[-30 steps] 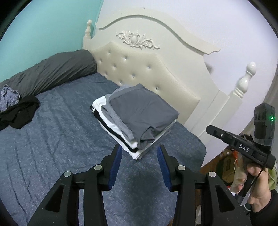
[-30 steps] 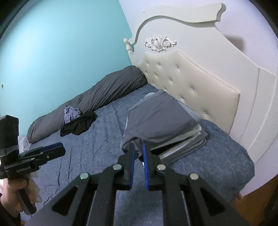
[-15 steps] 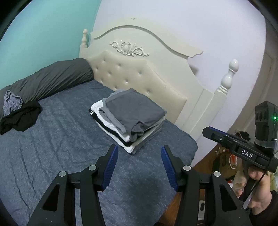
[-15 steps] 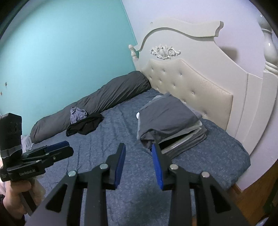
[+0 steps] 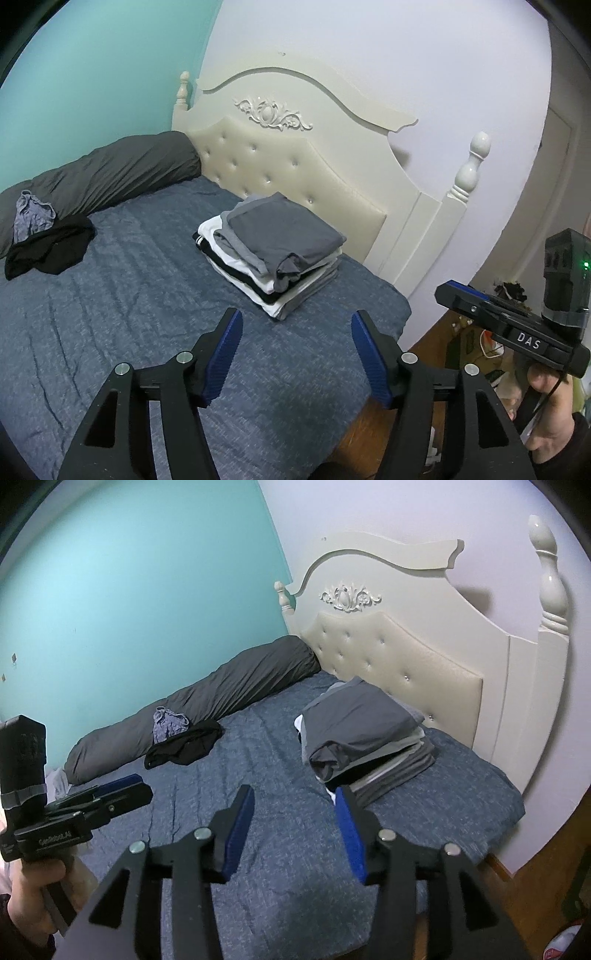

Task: Fold clothes

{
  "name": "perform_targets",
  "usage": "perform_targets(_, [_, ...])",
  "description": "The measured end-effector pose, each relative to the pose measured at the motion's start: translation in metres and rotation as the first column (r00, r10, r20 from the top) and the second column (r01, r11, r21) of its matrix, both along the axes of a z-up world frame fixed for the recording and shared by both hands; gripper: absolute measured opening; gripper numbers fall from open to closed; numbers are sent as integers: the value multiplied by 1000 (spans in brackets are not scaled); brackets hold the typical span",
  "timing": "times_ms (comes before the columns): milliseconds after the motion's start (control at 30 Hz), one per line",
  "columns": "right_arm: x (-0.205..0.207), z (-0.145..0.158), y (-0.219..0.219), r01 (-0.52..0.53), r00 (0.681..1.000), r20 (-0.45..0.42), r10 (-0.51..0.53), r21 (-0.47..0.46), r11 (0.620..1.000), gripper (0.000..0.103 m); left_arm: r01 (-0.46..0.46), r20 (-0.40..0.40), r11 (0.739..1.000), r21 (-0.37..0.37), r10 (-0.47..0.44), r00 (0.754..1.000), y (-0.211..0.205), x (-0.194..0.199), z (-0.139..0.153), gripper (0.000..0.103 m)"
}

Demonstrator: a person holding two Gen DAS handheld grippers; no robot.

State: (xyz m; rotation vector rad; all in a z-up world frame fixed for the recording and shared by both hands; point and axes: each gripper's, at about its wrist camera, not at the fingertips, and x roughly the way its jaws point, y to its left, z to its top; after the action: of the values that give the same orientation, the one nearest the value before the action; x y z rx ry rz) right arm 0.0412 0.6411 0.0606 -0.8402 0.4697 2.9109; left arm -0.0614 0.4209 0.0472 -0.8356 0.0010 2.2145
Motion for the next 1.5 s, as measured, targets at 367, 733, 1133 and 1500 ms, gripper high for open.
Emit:
perform_targets(367, [20,-9,-16,13,1000,5,-13,9,1000,59,2,-12,1000,2,-2,1000,-13,20,-1,71])
perform_targets(733, [30,-19,-21,47,999,10,-48,11,999,72,2,-16,1000,25,-2,1000,-24,34,-9,76])
perform_targets(1133, [45,-29,-33,78,997,24,-80,47,996,77,-7,-37,1000,16,7,999,-34,46,-12,83])
perform_targets(1500, [60,-34,-44,140,990,12,-142,94,986,85,-18,-61,1000,-5,17,998,-40,55,-16,87])
